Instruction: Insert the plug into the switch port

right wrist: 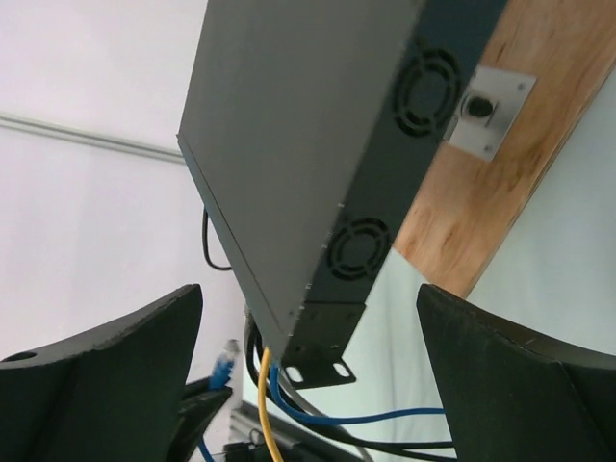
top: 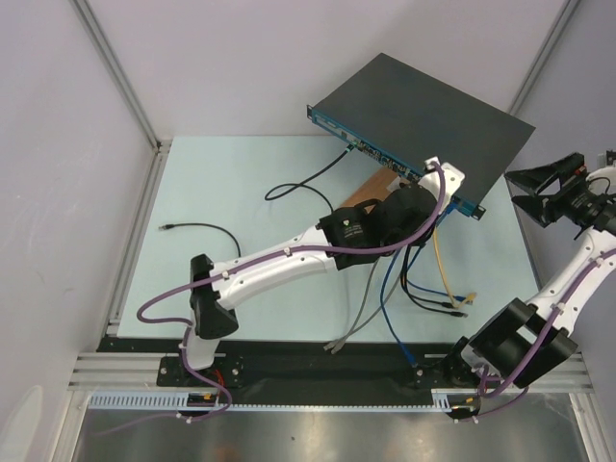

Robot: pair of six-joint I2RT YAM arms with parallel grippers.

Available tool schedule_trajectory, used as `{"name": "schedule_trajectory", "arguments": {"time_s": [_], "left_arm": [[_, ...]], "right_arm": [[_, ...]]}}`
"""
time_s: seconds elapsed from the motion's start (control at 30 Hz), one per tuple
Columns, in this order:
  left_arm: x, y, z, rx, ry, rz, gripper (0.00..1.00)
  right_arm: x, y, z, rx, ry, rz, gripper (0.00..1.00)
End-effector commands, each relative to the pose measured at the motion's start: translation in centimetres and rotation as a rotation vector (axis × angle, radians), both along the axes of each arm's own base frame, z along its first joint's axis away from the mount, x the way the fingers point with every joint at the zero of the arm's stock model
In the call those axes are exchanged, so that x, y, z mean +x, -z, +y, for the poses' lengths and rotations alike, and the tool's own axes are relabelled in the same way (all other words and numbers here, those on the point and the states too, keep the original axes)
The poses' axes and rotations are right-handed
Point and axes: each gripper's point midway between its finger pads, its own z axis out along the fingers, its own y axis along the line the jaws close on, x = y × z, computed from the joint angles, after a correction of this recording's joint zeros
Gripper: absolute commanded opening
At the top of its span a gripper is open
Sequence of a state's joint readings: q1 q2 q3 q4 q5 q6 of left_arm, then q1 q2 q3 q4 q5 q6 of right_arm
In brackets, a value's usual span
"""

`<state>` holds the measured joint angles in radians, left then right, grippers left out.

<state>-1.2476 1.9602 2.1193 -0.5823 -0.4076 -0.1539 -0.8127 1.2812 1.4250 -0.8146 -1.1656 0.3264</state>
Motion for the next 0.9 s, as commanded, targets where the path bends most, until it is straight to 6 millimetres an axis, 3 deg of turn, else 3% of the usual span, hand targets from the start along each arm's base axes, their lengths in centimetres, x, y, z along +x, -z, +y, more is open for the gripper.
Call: {"name": "schedule_trajectory", "arguments": {"time_s": [0.0,0.2,0.57,0.77,0.87], "left_arm": [[0.8,-3.3,-0.3,-0.115,-0.074,-0.008,0.0],[1.1,-2.1,-1.0,-0.105,-0.085,0.005,0.0],[1.8,-1.6,-1.6,-0.088,-0.105,-0.019,0.0],[2.0,-1.6,-2.2,-0.089,-0.096,-0.029,0.0],[2.0,-1.6,-2.3,-0.082,-0.089,-0.03,0.0]], "right_arm": [[0.4,0.3,0.1,0.027,-0.036,-0.043,1.0],[1.4,1.5,0.9,0.092,-0.083,-0.053,0.98],[2.7,3.6,4.7,0.152,-0.145,-0.04,0.87],[2.7,3.9,6.1,0.152,-0.179,-0.042,0.67],[2.6,4.1,6.4,0.163,-0.189,-0.042,0.49]]}}
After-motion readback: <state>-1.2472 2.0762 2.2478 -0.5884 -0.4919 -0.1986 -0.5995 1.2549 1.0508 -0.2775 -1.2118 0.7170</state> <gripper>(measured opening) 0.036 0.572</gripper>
